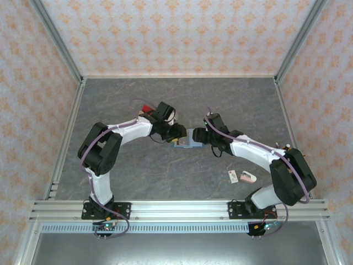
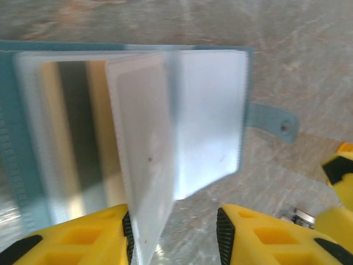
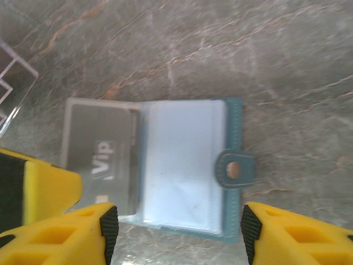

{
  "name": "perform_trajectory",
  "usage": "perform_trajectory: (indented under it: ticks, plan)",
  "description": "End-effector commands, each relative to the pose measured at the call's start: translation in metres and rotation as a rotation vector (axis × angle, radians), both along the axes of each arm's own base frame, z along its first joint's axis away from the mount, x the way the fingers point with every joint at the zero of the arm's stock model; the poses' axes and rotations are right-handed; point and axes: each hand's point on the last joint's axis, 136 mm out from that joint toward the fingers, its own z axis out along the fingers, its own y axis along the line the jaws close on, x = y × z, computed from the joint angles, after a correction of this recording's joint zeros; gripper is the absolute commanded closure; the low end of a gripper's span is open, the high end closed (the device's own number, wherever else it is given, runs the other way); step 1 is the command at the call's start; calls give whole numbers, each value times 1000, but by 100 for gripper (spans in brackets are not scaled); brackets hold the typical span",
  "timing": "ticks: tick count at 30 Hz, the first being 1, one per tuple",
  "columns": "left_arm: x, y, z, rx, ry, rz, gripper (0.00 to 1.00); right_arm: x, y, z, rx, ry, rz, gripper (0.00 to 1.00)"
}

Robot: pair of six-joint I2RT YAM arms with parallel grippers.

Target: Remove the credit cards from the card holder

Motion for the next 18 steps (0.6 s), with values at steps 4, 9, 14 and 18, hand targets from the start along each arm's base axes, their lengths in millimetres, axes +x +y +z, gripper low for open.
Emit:
perform_trajectory:
  ticks: [4, 9, 14, 18]
  plan:
    - [6, -45, 18, -71, -32, -69, 50, 10, -25, 22, -7, -132, -120, 33]
    - [13, -52, 18, -62, -31, -54, 49, 10, -31, 21, -10, -143, -138, 32]
    - [19, -39, 20, -25, -44, -8, 50, 8, -19, 21, 21, -131, -75, 33]
    - [30, -13, 21, 2, -58, 93, 55, 7, -5, 18, 57, -108, -15, 42]
